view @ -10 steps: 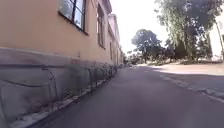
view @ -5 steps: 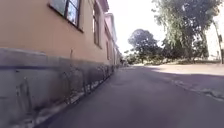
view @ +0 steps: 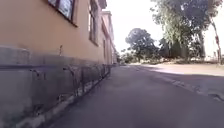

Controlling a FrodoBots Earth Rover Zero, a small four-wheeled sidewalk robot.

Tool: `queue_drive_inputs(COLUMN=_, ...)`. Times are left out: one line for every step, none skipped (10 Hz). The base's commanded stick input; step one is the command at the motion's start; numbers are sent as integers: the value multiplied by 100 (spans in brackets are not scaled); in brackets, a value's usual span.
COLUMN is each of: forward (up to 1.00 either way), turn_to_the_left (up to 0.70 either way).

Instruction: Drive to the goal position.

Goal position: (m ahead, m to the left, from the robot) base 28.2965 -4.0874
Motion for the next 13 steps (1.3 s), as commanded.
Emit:
queue_drive_inputs(forward=60, turn_to_the_left=-15)
queue_drive_inputs(forward=60, turn_to_the_left=-15)
queue_drive_inputs(forward=60, turn_to_the_left=-15)
queue_drive_inputs(forward=60, turn_to_the_left=-15)
queue_drive_inputs(forward=64, turn_to_the_left=-15)
queue_drive_inputs(forward=70, turn_to_the_left=-14)
queue_drive_inputs(forward=70, turn_to_the_left=-14)
queue_drive_inputs(forward=70, turn_to_the_left=-14)
queue_drive_inputs(forward=70, turn_to_the_left=-14)
queue_drive_inputs(forward=70, turn_to_the_left=-14)
queue_drive_inputs(forward=70, turn_to_the_left=-14)
queue_drive_inputs(forward=70, turn_to_the_left=-14)
queue_drive_inputs(forward=70, turn_to_the_left=-14)
